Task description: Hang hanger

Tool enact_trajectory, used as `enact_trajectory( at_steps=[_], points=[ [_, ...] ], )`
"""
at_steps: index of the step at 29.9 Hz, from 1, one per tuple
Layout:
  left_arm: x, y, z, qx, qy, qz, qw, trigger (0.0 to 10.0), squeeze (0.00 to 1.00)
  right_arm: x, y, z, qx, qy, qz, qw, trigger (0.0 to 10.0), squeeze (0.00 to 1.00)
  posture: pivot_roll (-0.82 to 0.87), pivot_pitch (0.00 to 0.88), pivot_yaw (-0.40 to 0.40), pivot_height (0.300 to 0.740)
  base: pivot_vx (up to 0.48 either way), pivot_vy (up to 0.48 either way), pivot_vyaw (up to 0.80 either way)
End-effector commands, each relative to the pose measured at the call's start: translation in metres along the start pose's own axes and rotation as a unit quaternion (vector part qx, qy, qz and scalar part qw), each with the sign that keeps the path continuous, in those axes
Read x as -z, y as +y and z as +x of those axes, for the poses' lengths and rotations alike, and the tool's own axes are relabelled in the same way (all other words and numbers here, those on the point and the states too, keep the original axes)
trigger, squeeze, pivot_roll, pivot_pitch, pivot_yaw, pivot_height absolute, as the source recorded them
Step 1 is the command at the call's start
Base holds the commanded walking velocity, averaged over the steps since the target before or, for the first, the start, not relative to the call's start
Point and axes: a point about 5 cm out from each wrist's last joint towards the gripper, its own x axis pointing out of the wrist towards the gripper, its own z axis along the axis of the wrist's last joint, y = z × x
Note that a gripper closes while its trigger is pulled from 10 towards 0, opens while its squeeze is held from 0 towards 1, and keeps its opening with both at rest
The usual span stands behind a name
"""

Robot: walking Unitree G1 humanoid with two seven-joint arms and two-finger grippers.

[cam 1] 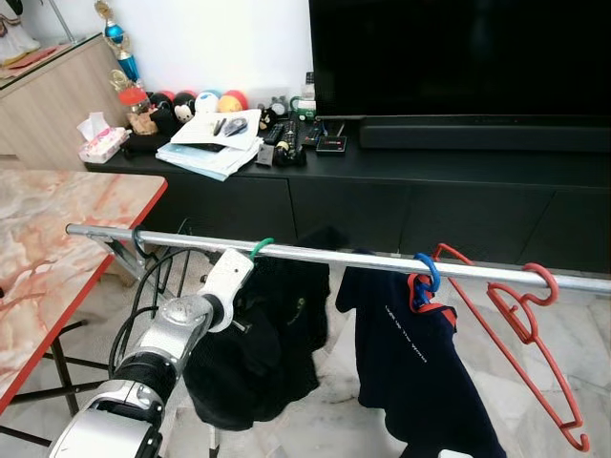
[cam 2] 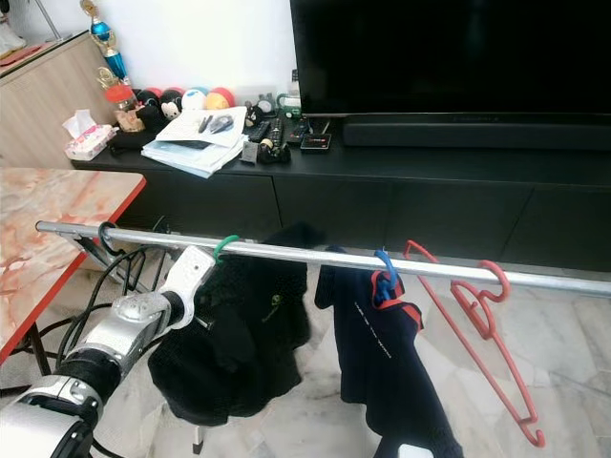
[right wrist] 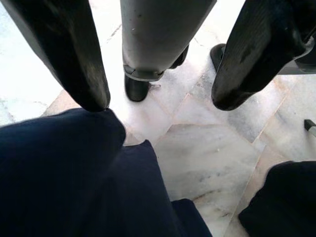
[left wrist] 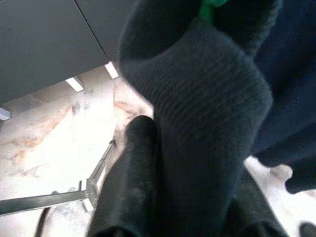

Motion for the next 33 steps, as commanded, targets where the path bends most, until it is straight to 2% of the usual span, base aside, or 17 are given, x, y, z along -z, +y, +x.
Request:
enact_trajectory(
  at_steps=[1,7,10,11,16,17,18,20,22,23,25,26,27,28,29,31,33],
  points=[
    [0.005,0.0,-0.004,-0.004,-0.013,-0.016,1.0,10.0,1.0,0.002,0.004,0.0,-0.009,0.001,-0.007,1.0,10.0,0.0,0.05,0.044,0.104,0.74,0.0,0.0,0.0],
    [0.003,-0.004,-0.011,-0.015,-0.049,-0.019,0.998,10.0,1.0,0.001,0.002,0.0,-0.008,-0.003,-0.007,1.0,10.0,0.0,0.04,0.032,0.098,0.74,0.0,0.0,0.0],
    [-0.002,-0.007,-0.021,-0.012,-0.08,-0.013,0.997,10.0,1.0,0.002,0.001,-0.001,-0.008,-0.006,-0.004,1.0,10.0,0.0,0.03,0.018,0.092,0.74,0.0,0.0,0.0],
    [-0.003,-0.006,-0.029,-0.018,-0.089,0.002,0.996,10.0,1.0,0.002,0.0,-0.001,-0.008,-0.006,-0.004,1.0,10.0,0.0,0.03,0.013,0.084,0.74,0.0,0.0,0.0],
    [-0.002,-0.003,-0.048,-0.037,-0.1,0.018,0.994,10.0,1.0,0.003,-0.001,-0.001,-0.007,-0.005,-0.006,1.0,10.0,0.0,0.04,0.003,0.074,0.74,0.0,0.0,0.0],
    [0.001,-0.001,-0.054,-0.044,-0.098,0.023,0.994,10.0,1.0,0.003,-0.002,-0.001,-0.007,-0.005,-0.007,1.0,10.0,0.0,0.05,0.0,0.071,0.74,0.0,0.0,0.0],
    [0.008,0.001,-0.07,-0.06,-0.094,0.028,0.993,10.0,1.0,0.004,-0.003,-0.001,-0.007,-0.005,-0.009,1.0,10.0,0.0,0.05,0.0,0.068,0.74,0.0,0.0,0.0],
    [0.008,0.001,-0.07,-0.06,-0.094,0.028,0.993,10.0,1.0,0.004,-0.003,-0.001,-0.007,-0.005,-0.009,1.0,10.0,0.0,0.05,0.0,0.068,0.74,0.0,0.0,0.0],
    [0.018,0.006,-0.085,-0.082,-0.084,0.024,0.993,10.0,1.0,0.004,-0.003,-0.001,-0.008,-0.005,-0.011,1.0,10.0,0.0,0.06,0.0,0.063,0.74,0.0,0.0,0.0],
    [0.018,0.006,-0.085,-0.082,-0.084,0.024,0.993,10.0,1.0,0.004,-0.003,-0.001,-0.008,-0.005,-0.011,1.0,10.0,0.0,0.06,0.0,0.063,0.74,0.0,0.0,0.0],
    [0.049,0.017,-0.101,-0.115,-0.033,0.006,0.993,10.0,1.0,0.004,-0.003,-0.001,-0.01,-0.004,-0.014,1.0,10.0,0.0,0.06,0.0,0.059,0.74,0.0,0.0,0.0],
    [0.049,0.017,-0.101,-0.115,-0.033,0.006,0.993,10.0,1.0,0.004,-0.003,-0.001,-0.01,-0.004,-0.014,1.0,10.0,0.0,0.06,0.0,0.059,0.74,0.0,0.0,0.0],
    [0.061,0.019,-0.106,-0.122,-0.012,-0.002,0.992,10.0,1.0,0.004,-0.003,-0.001,-0.011,-0.004,-0.015,1.0,10.0,0.0,0.06,0.0,0.061,0.74,0.0,0.0,0.0],
    [0.085,0.018,-0.109,-0.119,0.03,0.0,0.992,10.0,0.0,0.004,-0.003,-0.001,-0.012,-0.004,-0.016,1.0,10.0,0.0,0.06,0.0,0.062,0.74,0.0,0.0,0.0],
    [0.085,0.018,-0.109,-0.119,0.03,0.0,0.992,10.0,0.0,0.004,-0.003,-0.001,-0.012,-0.004,-0.016,1.0,10.0,0.0,0.06,0.0,0.062,0.74,0.0,0.0,0.0],
    [0.132,0.017,-0.117,-0.138,0.107,-0.026,0.984,10.0,0.0,0.004,-0.002,-0.001,-0.014,-0.007,-0.014,1.0,10.0,0.0,0.04,0.0,0.066,0.74,0.0,0.0,0.0],
    [0.132,0.017,-0.117,-0.138,0.107,-0.026,0.984,10.0,0.0,0.004,-0.002,-0.001,-0.014,-0.007,-0.014,1.0,10.0,0.0,0.04,0.0,0.066,0.74,0.0,0.0,0.0]
  ],
)
